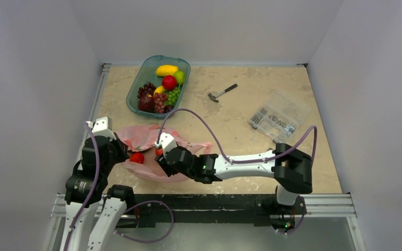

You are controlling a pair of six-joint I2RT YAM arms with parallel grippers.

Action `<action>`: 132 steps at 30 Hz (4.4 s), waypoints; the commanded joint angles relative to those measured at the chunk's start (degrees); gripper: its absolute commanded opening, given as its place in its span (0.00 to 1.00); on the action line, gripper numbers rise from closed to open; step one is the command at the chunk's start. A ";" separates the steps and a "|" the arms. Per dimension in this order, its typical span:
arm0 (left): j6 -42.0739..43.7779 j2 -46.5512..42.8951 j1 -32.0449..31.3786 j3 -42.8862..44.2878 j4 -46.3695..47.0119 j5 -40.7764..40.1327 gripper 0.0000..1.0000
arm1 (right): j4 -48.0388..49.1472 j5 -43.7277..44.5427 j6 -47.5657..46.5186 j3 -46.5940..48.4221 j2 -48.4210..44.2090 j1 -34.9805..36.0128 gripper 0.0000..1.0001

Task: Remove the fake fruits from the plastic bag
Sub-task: Take out the fake fruit from the plastic bag, then place the fake fruit in the bin.

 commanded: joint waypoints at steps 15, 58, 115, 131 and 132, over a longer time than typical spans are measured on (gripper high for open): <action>0.66 1.25 0.16 -0.11 2.44 1.71 0.00 | -0.42 7.09 -3.38 12.52 10.04 0.02 0.64; 1.00 1.38 0.59 -0.34 2.93 3.20 0.00 | 0.62 4.25 -6.83 10.13 6.20 -1.75 0.08; 1.71 -1.26 0.60 -0.54 3.13 4.17 0.00 | 7.75 -9.77 -9.87 76.04 48.28 -28.67 0.18; 1.80 -1.11 0.60 -0.63 3.48 5.02 0.00 | 7.77 -9.13 -8.77 85.12 58.28 -31.55 0.88; 1.79 -1.20 0.60 -0.71 3.50 5.04 0.00 | 7.57 -9.17 -9.51 84.89 57.91 -31.50 0.95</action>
